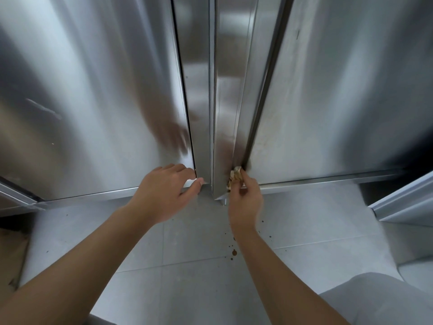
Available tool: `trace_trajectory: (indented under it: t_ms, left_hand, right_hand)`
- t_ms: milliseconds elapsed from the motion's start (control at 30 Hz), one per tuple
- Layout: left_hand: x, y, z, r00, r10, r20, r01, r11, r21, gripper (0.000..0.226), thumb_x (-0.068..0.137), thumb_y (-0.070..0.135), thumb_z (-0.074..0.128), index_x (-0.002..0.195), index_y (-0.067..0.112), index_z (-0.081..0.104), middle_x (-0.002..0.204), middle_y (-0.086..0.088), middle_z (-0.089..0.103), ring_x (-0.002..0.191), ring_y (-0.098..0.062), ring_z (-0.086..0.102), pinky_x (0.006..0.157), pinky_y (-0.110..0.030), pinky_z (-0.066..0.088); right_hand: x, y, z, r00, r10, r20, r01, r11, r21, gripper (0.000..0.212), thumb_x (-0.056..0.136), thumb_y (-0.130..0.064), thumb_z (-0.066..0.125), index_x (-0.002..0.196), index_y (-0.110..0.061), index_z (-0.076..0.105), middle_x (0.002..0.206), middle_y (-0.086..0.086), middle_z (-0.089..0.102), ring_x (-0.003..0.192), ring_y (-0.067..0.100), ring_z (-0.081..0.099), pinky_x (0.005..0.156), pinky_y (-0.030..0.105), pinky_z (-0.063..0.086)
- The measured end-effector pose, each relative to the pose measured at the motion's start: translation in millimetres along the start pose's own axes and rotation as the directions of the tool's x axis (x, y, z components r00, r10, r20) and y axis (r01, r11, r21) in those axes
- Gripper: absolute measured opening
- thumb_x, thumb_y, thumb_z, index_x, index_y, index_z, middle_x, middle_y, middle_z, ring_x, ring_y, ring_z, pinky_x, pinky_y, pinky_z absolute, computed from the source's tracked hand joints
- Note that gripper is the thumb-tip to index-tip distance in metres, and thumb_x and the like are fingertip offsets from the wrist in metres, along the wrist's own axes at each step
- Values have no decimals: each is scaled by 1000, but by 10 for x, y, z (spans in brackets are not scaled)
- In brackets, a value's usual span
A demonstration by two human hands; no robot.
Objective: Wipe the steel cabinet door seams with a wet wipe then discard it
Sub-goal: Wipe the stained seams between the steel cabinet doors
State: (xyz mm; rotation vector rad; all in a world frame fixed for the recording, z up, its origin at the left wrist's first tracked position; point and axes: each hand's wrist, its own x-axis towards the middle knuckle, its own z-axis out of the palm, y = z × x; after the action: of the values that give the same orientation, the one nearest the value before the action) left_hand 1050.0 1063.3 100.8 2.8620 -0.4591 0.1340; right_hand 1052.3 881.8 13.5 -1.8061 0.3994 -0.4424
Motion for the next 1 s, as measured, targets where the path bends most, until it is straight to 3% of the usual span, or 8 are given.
trace_trajectory:
  t_ms: [133, 267, 433, 533, 667, 733, 900, 1000]
  left_hand:
    - [31, 5, 8, 1000, 1, -15, -1, 1000, -17, 62, 96, 62, 21, 101, 26, 71, 96, 7, 70, 86, -19, 63, 75, -35, 48]
    - [49, 11, 10, 1000, 5, -6, -5, 1000, -14, 61, 96, 62, 21, 100, 25, 71, 95, 7, 70, 84, -18, 62, 74, -34, 47]
    - [20, -12, 2, 1000, -3, 4, 3, 1000, -2, 62, 97, 62, 21, 101, 25, 71, 97, 7, 70, 85, -20, 63, 74, -36, 50]
    - [-4, -7, 11, 1000, -4, 17, 4, 1000, 8, 62, 97, 62, 21, 102, 25, 71, 97, 7, 70, 85, -19, 62, 74, -36, 50]
    - [-20, 5, 16, 1000, -10, 19, 10, 1000, 20, 59, 98, 62, 22, 102, 26, 70, 97, 8, 70, 85, -18, 62, 74, -36, 50]
    - [-14, 11, 7, 1000, -11, 17, 11, 1000, 28, 57, 98, 61, 24, 101, 26, 70, 97, 8, 69, 85, -18, 61, 75, -37, 50]
    - [-12, 12, -30, 1000, -2, -14, 2, 1000, 29, 59, 97, 61, 22, 103, 26, 69, 97, 8, 70, 85, -18, 62, 74, -37, 50]
    - [39, 54, -61, 1000, 3, -15, -3, 1000, 7, 61, 96, 62, 20, 103, 26, 69, 98, 7, 70, 86, -19, 62, 75, -37, 50]
  right_hand:
    - [56, -186, 33, 981, -176, -85, 180, 983, 39, 33, 96, -10, 60, 127, -18, 68, 104, -5, 66, 91, 9, 66, 81, 25, 56]
    - [101, -146, 1, 971, -233, -58, 234, 972, 12, 29, 95, -11, 60, 121, -22, 69, 104, -7, 67, 88, 9, 66, 78, 31, 58]
    - [130, -75, 37, 993, -119, 7, 119, 992, 40, 24, 94, -14, 58, 112, -23, 70, 97, -8, 68, 84, 8, 65, 79, 35, 57]
    - [77, 21, 28, 996, -35, 79, 43, 994, -100, 25, 98, -20, 54, 118, -23, 68, 106, -6, 67, 87, 10, 63, 80, 29, 53]
    - [32, 201, 12, 964, 158, 212, -104, 964, -246, 30, 102, -30, 50, 127, -23, 66, 120, 2, 65, 103, 22, 64, 92, 39, 53]
    - [88, 204, -5, 945, 211, 249, -137, 949, -285, 32, 102, -30, 49, 128, -24, 66, 121, 3, 66, 105, 24, 64, 93, 38, 52]
    - [189, -48, -117, 936, 209, 284, -152, 966, -211, 27, 100, -24, 54, 120, -20, 71, 102, -4, 72, 93, 15, 66, 79, 23, 46]
    - [288, -379, -186, 965, 128, 230, -125, 992, -29, 19, 95, -19, 59, 95, -25, 76, 77, -11, 73, 73, 9, 68, 70, 29, 57]
